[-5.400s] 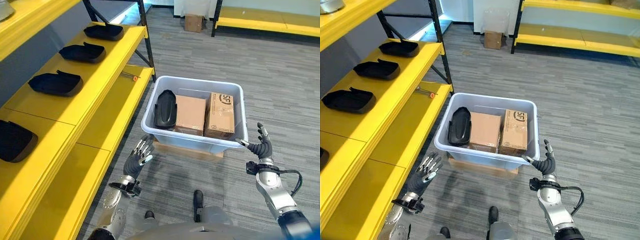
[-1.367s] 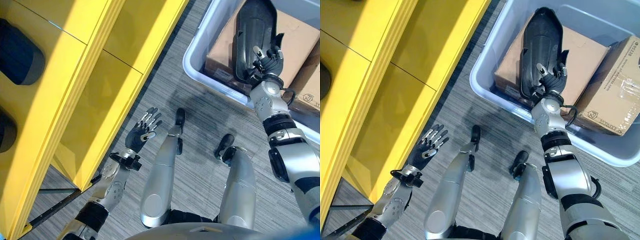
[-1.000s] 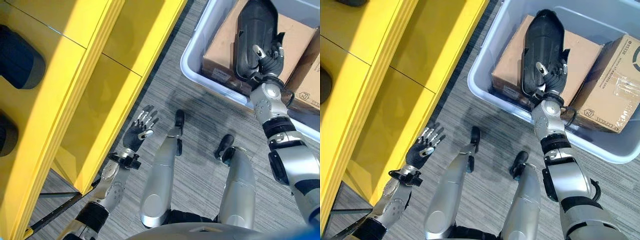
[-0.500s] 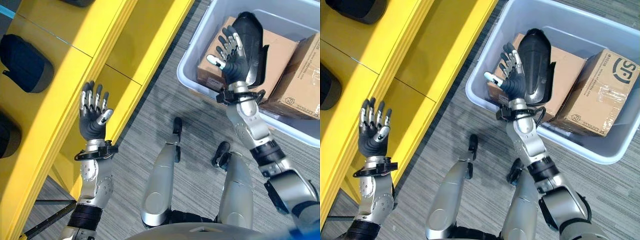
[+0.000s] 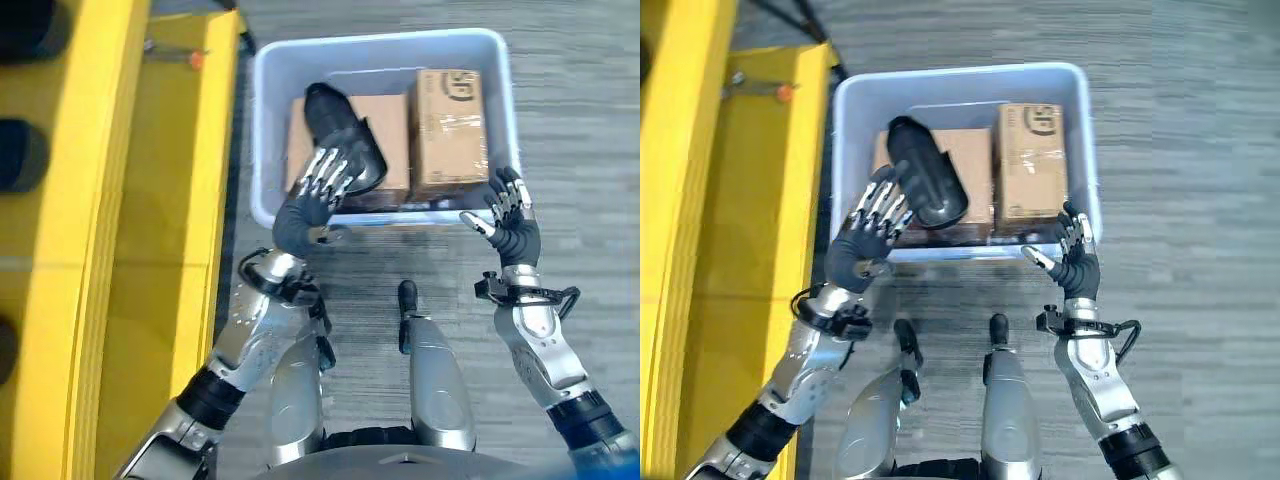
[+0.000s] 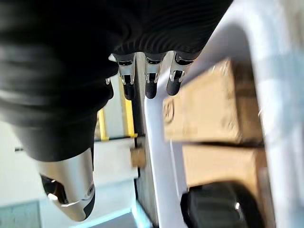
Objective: Move parts from the plastic box to the shelf.
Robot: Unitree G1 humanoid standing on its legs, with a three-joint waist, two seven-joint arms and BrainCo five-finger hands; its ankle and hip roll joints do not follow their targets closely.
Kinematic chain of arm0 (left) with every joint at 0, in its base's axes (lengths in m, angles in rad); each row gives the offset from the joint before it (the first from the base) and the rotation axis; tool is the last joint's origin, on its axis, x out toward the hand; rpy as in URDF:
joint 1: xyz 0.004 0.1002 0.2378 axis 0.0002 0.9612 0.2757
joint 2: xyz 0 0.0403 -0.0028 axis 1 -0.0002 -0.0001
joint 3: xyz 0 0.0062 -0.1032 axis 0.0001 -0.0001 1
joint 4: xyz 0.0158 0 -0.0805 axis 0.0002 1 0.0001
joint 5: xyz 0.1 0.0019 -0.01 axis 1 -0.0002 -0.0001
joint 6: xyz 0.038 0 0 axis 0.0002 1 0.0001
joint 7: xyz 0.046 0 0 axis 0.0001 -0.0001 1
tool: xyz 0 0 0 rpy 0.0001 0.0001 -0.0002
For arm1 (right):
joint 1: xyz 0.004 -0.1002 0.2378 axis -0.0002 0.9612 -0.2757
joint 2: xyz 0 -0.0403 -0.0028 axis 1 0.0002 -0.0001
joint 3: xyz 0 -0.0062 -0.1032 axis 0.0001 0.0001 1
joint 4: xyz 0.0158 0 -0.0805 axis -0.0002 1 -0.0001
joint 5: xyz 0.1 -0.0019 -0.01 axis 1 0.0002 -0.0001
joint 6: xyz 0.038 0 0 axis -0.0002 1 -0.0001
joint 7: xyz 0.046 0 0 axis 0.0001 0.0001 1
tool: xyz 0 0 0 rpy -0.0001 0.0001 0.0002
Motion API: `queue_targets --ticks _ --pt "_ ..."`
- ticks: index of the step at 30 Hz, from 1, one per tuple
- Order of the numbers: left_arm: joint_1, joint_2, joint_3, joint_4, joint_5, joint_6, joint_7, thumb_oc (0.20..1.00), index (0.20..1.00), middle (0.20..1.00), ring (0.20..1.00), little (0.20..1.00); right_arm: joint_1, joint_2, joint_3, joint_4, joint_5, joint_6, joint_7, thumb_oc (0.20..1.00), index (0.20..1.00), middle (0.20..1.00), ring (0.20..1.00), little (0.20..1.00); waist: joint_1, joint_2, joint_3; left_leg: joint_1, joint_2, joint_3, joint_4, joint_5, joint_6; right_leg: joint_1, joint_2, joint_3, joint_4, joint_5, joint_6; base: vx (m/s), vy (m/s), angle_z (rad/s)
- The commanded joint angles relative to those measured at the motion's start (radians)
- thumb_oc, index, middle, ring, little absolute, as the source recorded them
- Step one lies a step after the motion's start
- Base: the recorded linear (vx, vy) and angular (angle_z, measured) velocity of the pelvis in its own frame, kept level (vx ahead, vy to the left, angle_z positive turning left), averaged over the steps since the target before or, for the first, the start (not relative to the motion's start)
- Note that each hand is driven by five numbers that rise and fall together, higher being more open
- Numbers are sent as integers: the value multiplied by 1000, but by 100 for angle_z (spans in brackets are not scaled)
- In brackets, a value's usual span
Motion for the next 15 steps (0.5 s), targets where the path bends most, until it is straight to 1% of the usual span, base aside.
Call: queue_targets --ticks 1,3,4,5,6,8,9,10,11,12,13,14,15 --pt "16 13 -13 -47 104 8 130 1000 1000 1000 1000 1000 -100 -13 -3 -83 55 -28 89 1000 1000 1000 1000 1000 8 -17 -14 19 48 -80 30 -78 -36 87 0 -78 -45 -8 24 38 -14 -152" --pt "-6 3 -28 -57 126 25 222 1000 1000 1000 1000 1000 -119 -21 -6 -89 68 -27 97 1000 1000 1000 1000 1000 -3 -20 -13 30 63 -52 23 -75 -46 87 -1 -90 -61 -1 25 -15 -23 -44" --pt "-6 3 -28 -57 126 25 222 1000 1000 1000 1000 1000 -119 -21 -6 -89 68 -27 97 1000 1000 1000 1000 1000 -3 -20 -13 30 63 -52 23 -75 -46 88 -1 -90 -61 -1 25 -10 -32 -18" --pt "-44 -11 -26 -47 155 56 397 1000 1000 1000 1000 1000 -159 -26 -8 -114 51 5 81 1000 1000 1000 1000 1000 -18 -23 -12 40 81 -21 17 -73 -54 86 -1 -109 -76 6 27 -14 -40 -15" --pt "-55 -18 -20 -39 184 59 453 1000 1000 1000 1000 1000 -168 -25 -9 -123 48 19 74 1000 1000 1000 1000 1000 -22 -24 -11 41 86 -12 18 -71 -57 83 1 -111 -77 7 26 -21 -64 -15" --pt "-82 -33 2 -21 245 40 561 1000 1000 1000 1000 1000 -179 -20 -16 -133 29 44 63 1000 1000 1000 1000 1000 -33 -28 -4 37 99 0 22 -68 -62 73 7 -113 -82 9 21 -23 -73 -29" --pt "-97 -41 24 -9 307 24 645 1000 1000 1000 1000 1000 -179 -16 -20 -131 17 54 55 1000 1000 1000 1000 1000 -40 -31 -2 32 107 5 21 -64 -66 65 11 -111 -85 10 17 -14 -108 -42" --pt "-111 -50 57 4 367 12 775 1000 1000 1000 1000 1000 -172 -10 -27 -126 9 64 45 1000 1000 1000 1000 1000 -46 -35 -2 27 117 8 17 -57 -70 56 16 -110 -86 10 12 -3 -84 -31" --pt "-111 -50 57 4 369 13 777 1000 1000 1000 1000 1000 -172 -10 -27 -126 8 65 45 1000 1000 1000 1000 1000 -47 -35 -2 27 117 8 17 -57 -70 56 16 -110 -86 10 12 -3 -73 -23" --pt "-122 -60 79 17 392 -3 839 1000 1000 1000 1000 1000 -164 -5 -30 -119 -2 61 38 1000 1000 1000 1000 1000 -51 -40 -2 25 124 10 12 -52 -72 47 18 -109 -85 11 11 -9 -62 -9" --pt "-135 -75 114 24 437 -45 941 1000 1000 1000 1000 1000 -146 4 -31 -113 -8 54 33 1000 1000 1000 1000 1000 -57 -46 -2 23 133 12 3 -42 -78 35 21 -108 -83 11 9 -11 -77 -5" --pt "-138 -82 131 20 469 -48 993 1000 1000 1000 1000 1000 -138 8 -32 -110 -10 53 27 1000 1000 1000 1000 1000 -59 -49 -2 21 138 12 -3 -36 -80 30 23 -107 -83 11 8 -8 -53 -2" --pt "-137 -83 130 19 472 -47 997 1000 1000 1000 1000 1000 -138 7 -32 -110 -10 53 27 1000 1000 1000 1000 1000 -59 -49 -2 21 138 12 -3 -36 -81 30 23 -107 -82 11 8 1 -47 -1"
